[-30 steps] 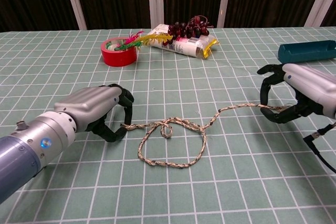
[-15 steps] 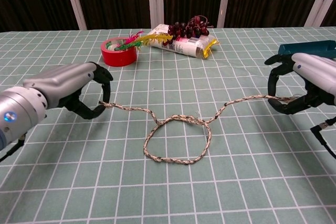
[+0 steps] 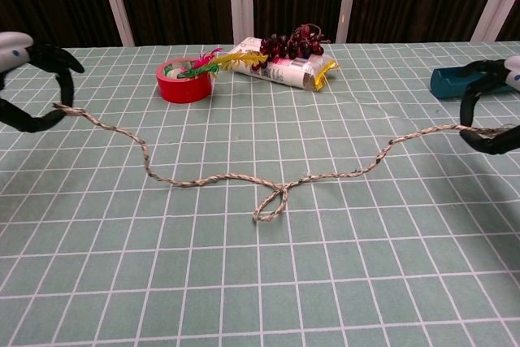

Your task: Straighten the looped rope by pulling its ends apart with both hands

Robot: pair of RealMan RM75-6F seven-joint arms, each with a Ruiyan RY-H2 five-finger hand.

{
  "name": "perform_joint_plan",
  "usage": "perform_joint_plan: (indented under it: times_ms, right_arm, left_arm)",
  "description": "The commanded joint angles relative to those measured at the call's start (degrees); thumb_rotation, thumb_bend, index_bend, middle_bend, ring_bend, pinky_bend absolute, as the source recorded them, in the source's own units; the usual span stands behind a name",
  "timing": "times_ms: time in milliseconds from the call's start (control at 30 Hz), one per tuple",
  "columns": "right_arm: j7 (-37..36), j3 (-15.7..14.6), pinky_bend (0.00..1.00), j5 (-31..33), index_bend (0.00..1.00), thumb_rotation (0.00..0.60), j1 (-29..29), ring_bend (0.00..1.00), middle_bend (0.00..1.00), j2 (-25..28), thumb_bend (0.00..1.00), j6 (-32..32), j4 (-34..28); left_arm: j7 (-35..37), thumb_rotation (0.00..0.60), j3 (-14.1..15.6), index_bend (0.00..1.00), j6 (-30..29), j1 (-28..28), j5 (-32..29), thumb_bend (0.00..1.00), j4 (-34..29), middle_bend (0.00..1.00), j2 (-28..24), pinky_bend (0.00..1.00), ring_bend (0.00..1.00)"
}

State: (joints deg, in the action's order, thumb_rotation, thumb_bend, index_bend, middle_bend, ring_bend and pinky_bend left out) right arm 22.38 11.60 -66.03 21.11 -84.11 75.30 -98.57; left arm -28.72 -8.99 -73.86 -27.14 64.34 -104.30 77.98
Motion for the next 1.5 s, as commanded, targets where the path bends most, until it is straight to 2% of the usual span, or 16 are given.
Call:
perform_joint_plan:
  times_ms: [33,200,600,1067,1500]
  right_arm:
    - [-1.3,0.3,0.00,0.6,0.69,0.600,-0.7,0.00,0.14,1.5,0.48,0.1,0.0]
    - [-2.8,0.4,0.00,0.7,0.69,0.600,-1.4,0.00,0.14,3.4,0.48,0.2,0.6]
    - [-6.2,0.7,0.00,1.5,0.69,0.600,-2.6,0.00,0.14,6.1,0.47,-0.1,2.7]
    - [-9.2,0.1,0.00,2.0,0.70,0.600,-4.1,0.00,0.14,7.4,0.48,-0.4,5.6]
    - [-10.1,-0.5,0.00,3.2,0.70,0.600,-4.6,0.00,0.14,6.4,0.48,-1.8,9.9]
  left_arm:
    - [4.5,0.600,1.2,0.57,-0.8,2.6,2.0,0.56,-1.0,0.16,-4.5,0.00,0.00]
    - [9.8,0.600,1.9,0.57,-1.4,4.9,3.3,0.56,-0.6,0.16,-8.7,0.00,0.00]
    - [16.9,0.600,3.8,0.57,-2.7,8.6,7.0,0.56,0.6,0.16,-12.7,0.00,0.00]
    - [21.6,0.600,5.0,0.57,-3.3,11.7,7.6,0.56,4.9,0.16,-11.8,0.00,0.00]
    - [18.8,0.600,5.3,0.57,-0.6,11.0,6.9,0.56,8.4,0.16,-7.5,0.00,0.00]
